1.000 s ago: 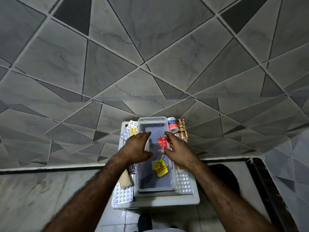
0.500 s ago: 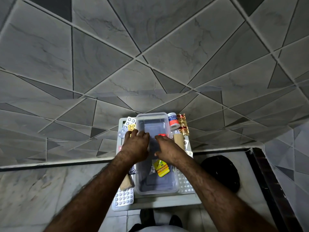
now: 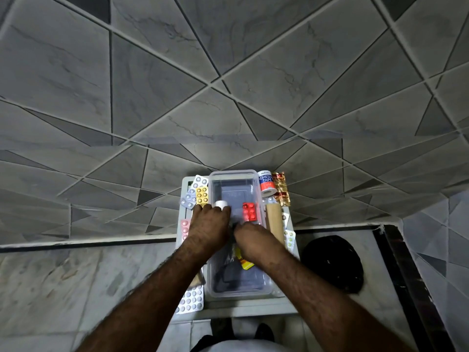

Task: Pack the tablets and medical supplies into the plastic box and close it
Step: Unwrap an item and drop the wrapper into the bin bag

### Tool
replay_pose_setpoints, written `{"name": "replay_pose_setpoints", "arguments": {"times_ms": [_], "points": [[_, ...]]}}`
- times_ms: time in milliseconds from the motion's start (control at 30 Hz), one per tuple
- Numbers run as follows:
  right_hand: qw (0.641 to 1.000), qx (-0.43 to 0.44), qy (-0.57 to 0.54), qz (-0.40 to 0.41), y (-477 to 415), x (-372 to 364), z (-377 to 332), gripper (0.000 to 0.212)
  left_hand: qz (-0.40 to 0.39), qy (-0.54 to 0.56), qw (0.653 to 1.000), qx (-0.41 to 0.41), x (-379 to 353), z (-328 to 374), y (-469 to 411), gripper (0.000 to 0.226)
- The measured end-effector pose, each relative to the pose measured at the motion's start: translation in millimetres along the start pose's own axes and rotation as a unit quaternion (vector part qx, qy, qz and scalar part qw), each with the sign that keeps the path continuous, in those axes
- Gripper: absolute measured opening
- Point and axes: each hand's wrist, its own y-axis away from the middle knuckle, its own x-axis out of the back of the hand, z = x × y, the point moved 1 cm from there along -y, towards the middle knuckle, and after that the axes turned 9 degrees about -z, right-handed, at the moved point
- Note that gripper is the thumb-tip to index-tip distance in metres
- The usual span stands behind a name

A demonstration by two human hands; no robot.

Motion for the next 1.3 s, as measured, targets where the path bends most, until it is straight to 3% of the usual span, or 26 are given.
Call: {"name": "replay_pose_setpoints", "arguments": {"times_ms": [133,333,500,567,633,900,1100,1300], "points": [[0.997,-0.009,0.072,-0.011,5,-9,-13,0.029,-0.008,0.093,0.996,0.015,9,-1,5,0.035],[0.997,-0.016,0.078,0.020,10,-2,-15,0.032,-0.009,0.266,0.961,0.076,9,-14,10,0.025],[0.992,-0.035,-0.094,0.081,20,28,-7,0.028,-0.005,0.338,0.936,0.095,17,-24,18,0.029],[0.979,-0.057,-0.169,0.103,21,36,-2,0.021,-0.002,0.334,0.939,0.086,24,-26,19,0.038],[0.966,-0.069,-0.221,0.115,25,40,4,0.017,0.004,0.311,0.948,0.065,34,-24,22,0.030],[0.854,-0.091,-0.454,0.236,47,30,27,0.022,0.055,0.365,0.930,0.003,68,2,34,0.017],[0.775,-0.118,-0.525,0.331,78,25,51,0.028,0.061,0.401,0.912,-0.061,85,49,32,0.017],[0.721,-0.153,-0.555,0.385,119,12,101,0.032,0.066,0.381,0.916,-0.105,89,117,23,0.011]]}}
